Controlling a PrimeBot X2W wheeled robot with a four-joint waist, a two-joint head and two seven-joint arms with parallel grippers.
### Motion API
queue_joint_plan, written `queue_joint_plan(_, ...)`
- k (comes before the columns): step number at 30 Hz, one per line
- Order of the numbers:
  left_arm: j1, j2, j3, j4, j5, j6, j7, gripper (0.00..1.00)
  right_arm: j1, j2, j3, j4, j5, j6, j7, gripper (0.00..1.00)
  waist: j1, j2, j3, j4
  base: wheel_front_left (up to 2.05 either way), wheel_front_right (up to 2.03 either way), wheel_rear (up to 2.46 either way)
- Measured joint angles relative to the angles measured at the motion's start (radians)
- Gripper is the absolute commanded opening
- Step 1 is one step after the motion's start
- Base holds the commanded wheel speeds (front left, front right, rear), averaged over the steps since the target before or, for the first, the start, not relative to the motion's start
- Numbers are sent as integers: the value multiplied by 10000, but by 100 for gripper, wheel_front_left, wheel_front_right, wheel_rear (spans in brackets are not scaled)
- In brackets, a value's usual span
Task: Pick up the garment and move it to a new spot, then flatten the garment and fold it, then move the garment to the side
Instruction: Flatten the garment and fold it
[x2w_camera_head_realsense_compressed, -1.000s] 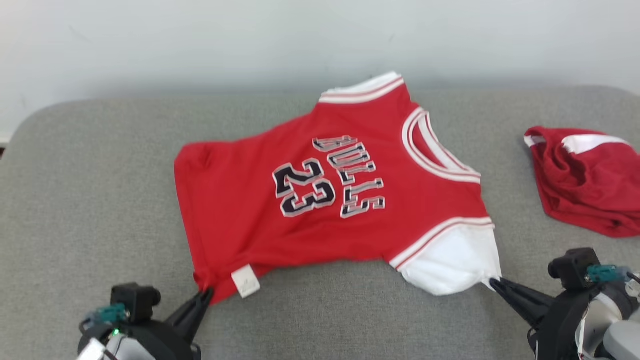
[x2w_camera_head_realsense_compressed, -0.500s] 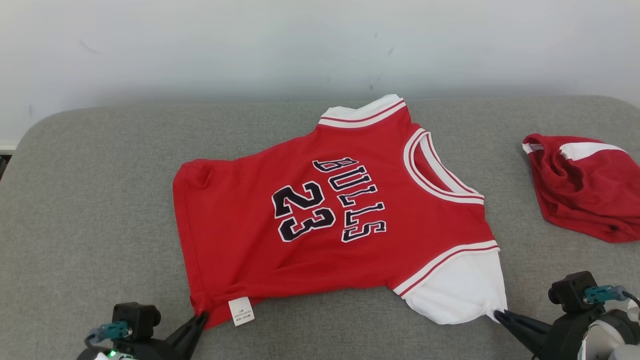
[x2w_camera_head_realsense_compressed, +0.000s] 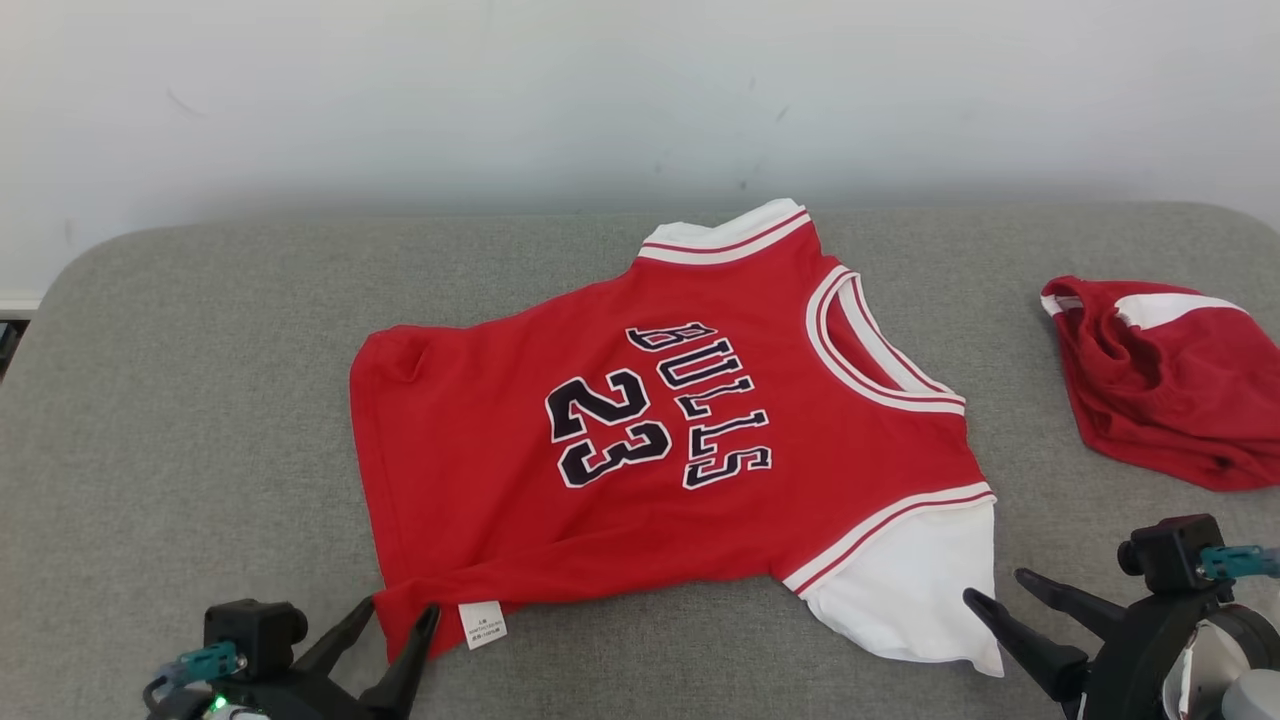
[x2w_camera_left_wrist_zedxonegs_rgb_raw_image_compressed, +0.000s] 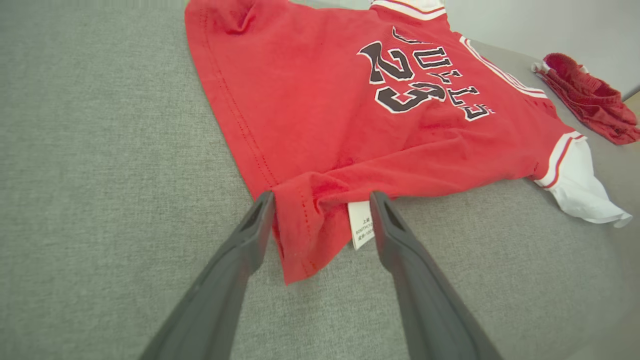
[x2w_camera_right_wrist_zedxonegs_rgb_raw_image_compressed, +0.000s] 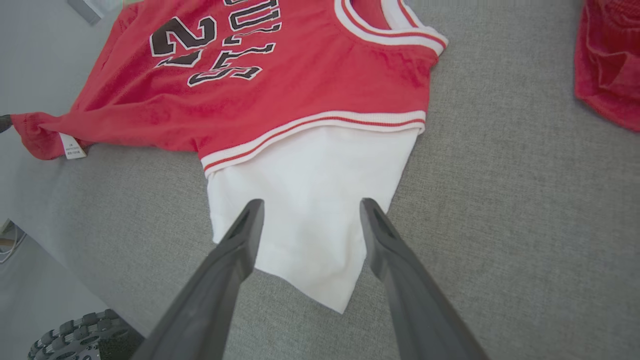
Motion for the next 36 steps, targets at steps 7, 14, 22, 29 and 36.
queue_joint_plan(7,28,228,132,-336,412,495,-125,100,112,-194,-249,-211,-109,-742,-73,100,0,-1,37,-96,0,0,0)
queue_joint_plan(14,287,2,414,-311,387,650,104,100,667,-186,-336,-184,94,-1668,-35,100,0,1,174,-146,0,0,0)
queue_joint_plan(22,288,-313,525,27,123,652,918,100,726,343,-380,-150,224,-1925,119,100,0,1,293,-136,0,0,0)
queue_joint_plan(29,48,-564,591,184,-13,652,1444,100,686,658,-261,219,157,-2092,372,100,1,1,505,-72,0,0,0)
queue_joint_plan(36,-98,-696,771,295,-13,660,1499,100,337,940,-268,451,59,-2105,476,100,1,1,700,18,0,0,0)
